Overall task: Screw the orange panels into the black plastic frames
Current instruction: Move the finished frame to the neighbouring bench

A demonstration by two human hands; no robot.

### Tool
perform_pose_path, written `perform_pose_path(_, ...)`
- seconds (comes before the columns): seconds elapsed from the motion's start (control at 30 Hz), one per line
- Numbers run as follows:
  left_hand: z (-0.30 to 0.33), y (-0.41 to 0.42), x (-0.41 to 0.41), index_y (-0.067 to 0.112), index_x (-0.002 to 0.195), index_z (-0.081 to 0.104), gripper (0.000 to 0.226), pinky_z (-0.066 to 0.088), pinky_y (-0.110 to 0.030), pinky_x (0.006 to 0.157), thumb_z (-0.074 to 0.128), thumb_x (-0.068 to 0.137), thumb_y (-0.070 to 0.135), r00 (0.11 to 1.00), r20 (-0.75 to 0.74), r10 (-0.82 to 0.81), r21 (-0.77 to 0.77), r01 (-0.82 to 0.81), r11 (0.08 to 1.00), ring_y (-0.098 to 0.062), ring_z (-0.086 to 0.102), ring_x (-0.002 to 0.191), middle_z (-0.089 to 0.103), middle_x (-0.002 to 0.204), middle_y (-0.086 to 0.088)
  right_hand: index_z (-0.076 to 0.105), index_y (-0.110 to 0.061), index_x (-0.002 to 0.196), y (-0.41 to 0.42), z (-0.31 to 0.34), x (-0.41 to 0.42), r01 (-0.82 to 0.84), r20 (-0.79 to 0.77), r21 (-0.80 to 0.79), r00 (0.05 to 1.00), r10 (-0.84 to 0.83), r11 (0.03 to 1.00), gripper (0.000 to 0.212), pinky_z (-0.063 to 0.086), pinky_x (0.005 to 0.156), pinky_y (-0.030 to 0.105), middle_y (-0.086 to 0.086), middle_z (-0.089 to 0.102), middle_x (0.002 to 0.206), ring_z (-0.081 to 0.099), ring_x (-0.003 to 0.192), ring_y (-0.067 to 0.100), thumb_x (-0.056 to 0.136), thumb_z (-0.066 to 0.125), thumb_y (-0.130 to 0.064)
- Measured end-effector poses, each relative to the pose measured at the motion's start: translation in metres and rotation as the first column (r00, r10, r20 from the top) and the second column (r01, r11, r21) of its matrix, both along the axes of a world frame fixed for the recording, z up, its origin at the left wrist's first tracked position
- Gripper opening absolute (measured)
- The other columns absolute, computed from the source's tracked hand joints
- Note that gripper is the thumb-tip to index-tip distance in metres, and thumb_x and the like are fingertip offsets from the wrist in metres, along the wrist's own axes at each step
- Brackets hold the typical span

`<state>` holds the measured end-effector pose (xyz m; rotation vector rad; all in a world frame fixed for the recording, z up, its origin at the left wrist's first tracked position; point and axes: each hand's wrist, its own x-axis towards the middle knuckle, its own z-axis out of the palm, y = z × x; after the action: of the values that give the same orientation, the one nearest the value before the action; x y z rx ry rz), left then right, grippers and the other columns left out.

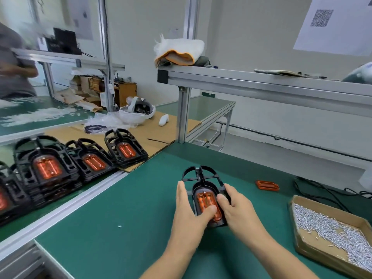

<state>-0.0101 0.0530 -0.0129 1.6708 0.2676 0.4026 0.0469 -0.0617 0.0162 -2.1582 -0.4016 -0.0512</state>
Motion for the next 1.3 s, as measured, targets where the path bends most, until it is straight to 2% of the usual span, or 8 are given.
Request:
perform_pose_path(0.13,0.008,0.032,0.008,0.037,0.150,0.010,0.073,0.027,-0.039,0.115,0.052,0.095,0.015,0.988,0.025,0.151,-0.079,-0.148,0.986,-0.008,0.027,0.139,0.022,0.156,0.010,0.035,-0.015,0.147,0.040,0.007,0.009,-0.083,-0.040,-0.065,0.996,0.080,0.994,0.046,0.033,0.064,0.012,-0.004,0.053,0.114,0.050,0.091,0.008,0.102,0.045,-0.022)
perform_pose_path(0.33,0.020,0.081,0.010,0.038,0.149,0.016,0.070,0.031,-0.041,0.113,0.046,0.095,0.006,0.955,0.059,0.292,-0.101,-0.285,0.953,-0.010,0.032,0.137,0.027,0.154,0.010,0.021,-0.019,0.153,0.098,0.014,0.017,-0.193,-0.098,-0.040,0.977,0.189,0.980,0.056,0.035,0.060,0.001,-0.007,0.050,0.104,0.048,0.080,-0.001,0.102,0.044,-0.019)
perform_pose_path(0.43,0.022,0.103,0.010,0.037,0.150,0.017,0.070,0.032,-0.041,0.113,0.046,0.095,0.005,0.931,0.087,0.355,-0.134,-0.342,0.930,-0.008,0.033,0.137,0.028,0.153,0.012,0.018,-0.021,0.154,0.124,0.016,0.019,-0.250,-0.112,-0.006,0.962,0.247,0.968,0.055,0.032,0.083,0.011,0.001,0.045,0.142,0.042,0.109,0.005,0.104,0.041,-0.020)
perform_pose_path(0.57,0.023,0.127,0.010,0.037,0.150,0.016,0.069,0.028,-0.039,0.115,0.045,0.095,0.005,0.891,0.117,0.438,-0.155,-0.419,0.895,-0.006,0.027,0.140,0.026,0.154,0.014,0.019,-0.019,0.154,0.154,0.014,0.019,-0.310,-0.036,-0.004,0.950,0.310,0.951,0.054,0.022,0.109,0.017,-0.003,0.030,0.156,0.030,0.139,0.009,0.104,0.039,-0.015)
perform_pose_path(0.7,0.027,0.151,0.013,0.032,0.151,0.015,0.069,0.021,-0.036,0.118,0.044,0.095,0.003,0.852,0.152,0.501,-0.154,-0.480,0.864,0.000,0.018,0.142,0.017,0.156,0.018,0.035,-0.019,0.146,0.183,0.011,0.019,-0.362,0.076,-0.031,0.928,0.364,0.931,0.050,0.027,0.077,-0.007,-0.006,0.047,0.126,0.043,0.101,0.003,0.099,0.038,-0.002)
perform_pose_path(0.93,0.033,0.194,0.018,0.024,0.152,0.003,0.067,0.000,-0.017,0.113,0.038,0.098,0.006,0.820,0.149,0.553,0.086,-0.568,0.818,0.003,0.000,0.142,0.002,0.158,0.014,0.037,-0.014,0.143,0.235,0.016,0.029,-0.438,0.130,-0.102,0.884,0.448,0.893,0.055,0.039,0.105,0.034,0.004,0.047,0.140,0.046,0.125,0.021,0.092,0.034,0.006)
perform_pose_path(1.1,0.036,0.224,0.024,0.015,0.151,-0.005,0.064,-0.006,-0.030,0.119,0.032,0.100,0.006,0.807,0.127,0.577,0.310,-0.585,0.749,-0.002,-0.009,0.142,-0.006,0.160,0.004,0.030,-0.010,0.149,0.268,0.013,0.039,-0.436,0.129,-0.128,0.883,0.451,0.891,0.058,0.032,0.111,0.035,0.008,0.040,0.150,0.038,0.136,0.022,0.094,0.035,0.006)
perform_pose_path(1.3,0.035,0.255,0.030,0.006,0.149,-0.011,0.065,-0.015,-0.026,0.116,0.030,0.098,0.001,0.783,0.132,0.608,0.481,-0.587,0.651,-0.011,-0.012,0.146,-0.011,0.159,-0.007,0.044,-0.015,0.140,0.302,0.013,0.050,-0.359,0.158,-0.156,0.910,0.382,0.920,0.050,0.038,0.087,0.034,0.009,0.056,0.122,0.038,0.118,0.026,0.093,0.041,0.002)
